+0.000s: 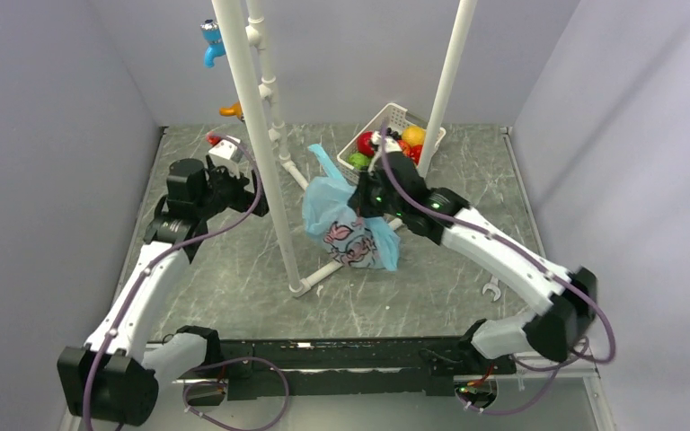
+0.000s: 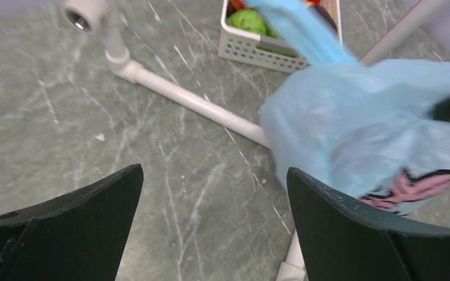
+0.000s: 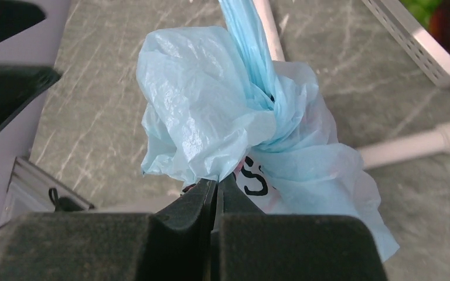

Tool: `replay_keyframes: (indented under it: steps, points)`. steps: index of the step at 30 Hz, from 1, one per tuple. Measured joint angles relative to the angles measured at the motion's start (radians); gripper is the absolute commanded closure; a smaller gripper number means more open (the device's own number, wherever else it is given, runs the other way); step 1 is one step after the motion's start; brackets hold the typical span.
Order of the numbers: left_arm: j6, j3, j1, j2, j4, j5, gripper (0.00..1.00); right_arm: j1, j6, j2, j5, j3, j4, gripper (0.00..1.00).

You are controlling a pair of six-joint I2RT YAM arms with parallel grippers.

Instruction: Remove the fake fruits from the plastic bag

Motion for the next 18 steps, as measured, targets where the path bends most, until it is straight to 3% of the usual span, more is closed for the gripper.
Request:
replay_keyframes:
  steps: [5, 14, 17, 18]
  points:
    - [0.032, -0.005, 0.0, -0.09, -0.002, -0.075, 0.01, 0.057, 0.027, 0.237, 0.074, 0.121, 0.105, 1.0]
    - [0.077, -0.008, 0.0, -0.081, -0.028, -0.157, 0.04, 0.084, 0.111, 0.521, 0.113, 0.346, 0.173, 0.99]
    - [0.093, -0.008, 0.0, -0.079, -0.028, -0.149, 0.07, 0.084, 0.121, 0.578, 0.11, 0.426, 0.178, 0.89]
    - [0.095, -0.008, 0.0, -0.076, -0.028, -0.143, 0.08, 0.084, 0.124, 0.599, 0.104, 0.461, 0.174, 0.79]
